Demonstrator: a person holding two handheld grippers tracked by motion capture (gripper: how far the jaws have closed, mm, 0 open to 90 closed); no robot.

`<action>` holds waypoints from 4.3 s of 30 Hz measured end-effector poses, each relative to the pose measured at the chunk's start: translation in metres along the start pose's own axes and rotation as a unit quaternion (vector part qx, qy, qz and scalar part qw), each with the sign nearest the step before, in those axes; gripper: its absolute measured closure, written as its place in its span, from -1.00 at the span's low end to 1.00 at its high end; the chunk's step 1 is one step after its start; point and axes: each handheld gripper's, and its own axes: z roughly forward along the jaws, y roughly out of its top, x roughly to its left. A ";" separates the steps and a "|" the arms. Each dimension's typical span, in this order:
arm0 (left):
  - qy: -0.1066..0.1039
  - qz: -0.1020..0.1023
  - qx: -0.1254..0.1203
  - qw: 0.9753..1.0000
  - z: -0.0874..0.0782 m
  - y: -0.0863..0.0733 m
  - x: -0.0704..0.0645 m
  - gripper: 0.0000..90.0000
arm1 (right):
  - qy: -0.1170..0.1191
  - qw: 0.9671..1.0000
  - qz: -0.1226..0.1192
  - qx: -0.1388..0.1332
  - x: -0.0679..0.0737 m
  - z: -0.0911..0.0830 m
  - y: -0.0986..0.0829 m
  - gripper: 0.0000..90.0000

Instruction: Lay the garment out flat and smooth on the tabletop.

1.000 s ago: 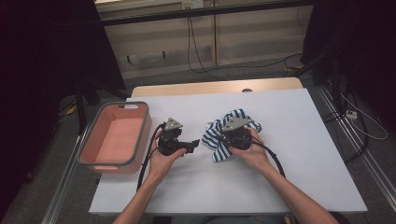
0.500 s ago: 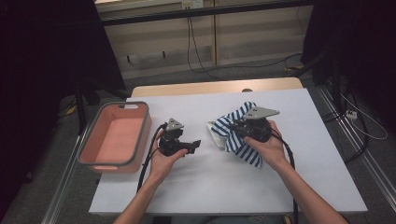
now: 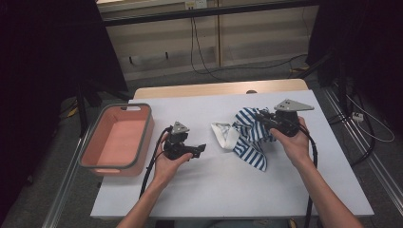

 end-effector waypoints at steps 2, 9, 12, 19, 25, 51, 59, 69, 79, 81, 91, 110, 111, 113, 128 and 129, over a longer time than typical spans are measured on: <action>-0.002 -0.005 -0.003 1.000 -0.001 0.000 -0.001 -0.69 | -0.011 1.000 0.007 0.000 -0.007 -0.002 -0.002 0.75; -0.001 -0.004 -0.001 1.000 0.000 0.000 -0.001 -0.69 | -0.032 0.999 0.023 0.017 -0.025 -0.002 -0.012 0.73; -0.002 0.001 0.002 1.000 0.001 -0.001 -0.001 -0.69 | -0.038 0.999 0.028 0.024 -0.031 -0.001 -0.017 0.71; -0.004 0.002 0.005 1.000 0.001 -0.001 -0.003 -0.69 | -0.055 0.997 0.038 0.036 -0.041 0.000 -0.023 0.51; -0.002 -0.002 0.000 1.000 0.000 -0.001 -0.002 -0.69 | -0.052 0.997 0.028 0.042 -0.043 0.000 -0.026 0.78; -0.004 0.004 0.005 1.000 0.001 -0.001 -0.004 -0.69 | -0.017 0.999 -0.026 0.030 -0.009 0.001 -0.010 0.07; -0.006 0.008 0.010 1.000 0.004 -0.002 -0.007 -0.69 | 0.066 0.992 -0.069 0.086 0.029 0.030 -0.022 0.34; -0.010 0.006 0.013 1.000 0.006 -0.004 -0.010 -0.69 | 0.055 0.977 -0.105 0.177 0.030 0.051 -0.048 -0.04; -0.012 0.017 0.024 0.999 0.010 -0.005 -0.012 -0.59 | 0.088 0.975 -0.104 0.176 0.033 0.052 -0.054 0.78; -0.012 0.017 0.025 0.999 0.010 -0.005 -0.013 -0.60 | 0.088 0.975 -0.103 0.175 0.035 0.052 -0.054 0.87; -0.010 0.010 0.026 1.000 0.011 -0.005 -0.011 -0.60 | 0.117 0.980 -0.091 0.134 0.057 0.053 -0.040 0.95; -0.042 0.019 0.007 0.999 0.011 -0.003 -0.029 -0.66 | 0.105 0.988 -0.076 0.087 0.058 0.042 -0.020 0.27; -0.044 0.022 0.005 0.999 0.010 -0.003 -0.032 -0.59 | 0.100 0.989 -0.074 0.085 0.054 0.039 -0.019 0.26; -0.049 0.027 0.003 0.998 0.010 -0.002 -0.035 -0.44 | 0.084 0.990 -0.072 0.083 0.047 0.034 -0.018 0.24; -0.104 0.051 0.038 0.993 0.031 -0.006 -0.067 0.23 | 0.069 0.988 -0.079 0.116 0.042 0.036 -0.030 0.28; -0.102 0.049 0.041 0.993 0.034 -0.007 -0.067 0.23 | 0.067 0.987 -0.084 0.120 0.042 0.037 -0.032 0.32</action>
